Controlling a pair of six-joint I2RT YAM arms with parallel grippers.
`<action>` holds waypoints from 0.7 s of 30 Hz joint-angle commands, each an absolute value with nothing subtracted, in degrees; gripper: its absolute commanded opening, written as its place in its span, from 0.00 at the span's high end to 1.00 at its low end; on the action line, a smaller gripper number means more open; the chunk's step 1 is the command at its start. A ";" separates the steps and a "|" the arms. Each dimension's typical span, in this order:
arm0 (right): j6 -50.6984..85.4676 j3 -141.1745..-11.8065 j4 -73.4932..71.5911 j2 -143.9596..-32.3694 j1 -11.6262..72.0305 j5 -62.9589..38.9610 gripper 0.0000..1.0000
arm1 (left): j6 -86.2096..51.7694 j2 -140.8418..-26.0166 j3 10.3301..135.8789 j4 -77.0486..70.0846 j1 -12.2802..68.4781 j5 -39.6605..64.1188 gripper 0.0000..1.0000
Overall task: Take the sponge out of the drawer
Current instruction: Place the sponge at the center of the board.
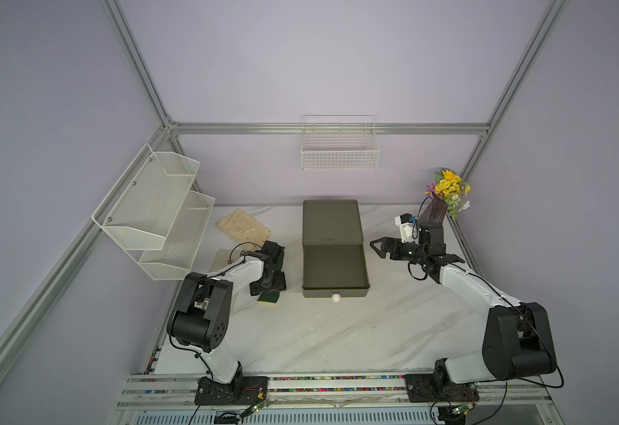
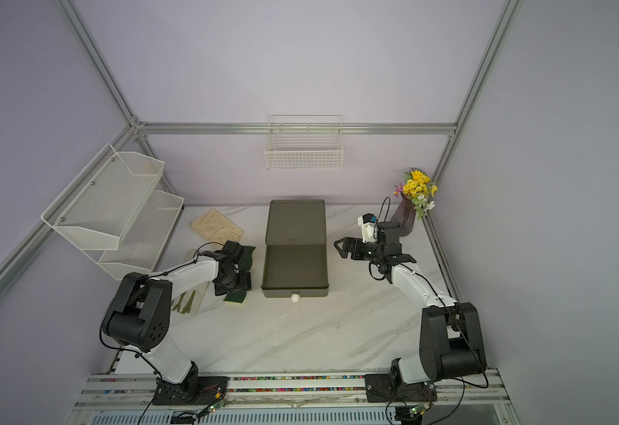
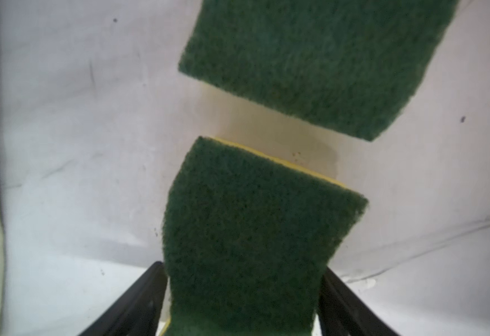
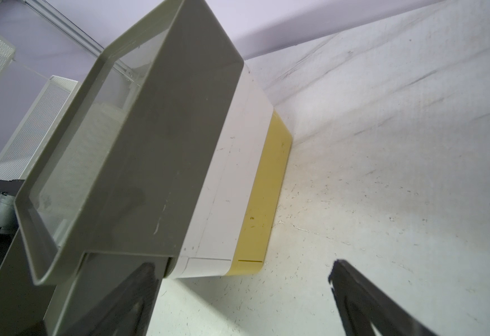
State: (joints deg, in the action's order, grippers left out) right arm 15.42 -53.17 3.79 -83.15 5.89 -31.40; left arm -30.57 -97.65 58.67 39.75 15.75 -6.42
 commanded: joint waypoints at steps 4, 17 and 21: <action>14.99 -52.67 2.20 -83.32 6.23 -31.45 0.03 | -29.79 -88.48 61.36 42.35 15.30 -8.26 0.07; 18.24 -53.79 5.36 -74.71 6.98 -28.97 0.03 | -20.73 -68.20 62.20 40.77 15.34 -3.98 0.00; 19.92 -55.41 8.65 -70.87 9.06 -26.85 0.03 | -18.72 -64.69 59.83 36.90 15.35 -2.29 0.00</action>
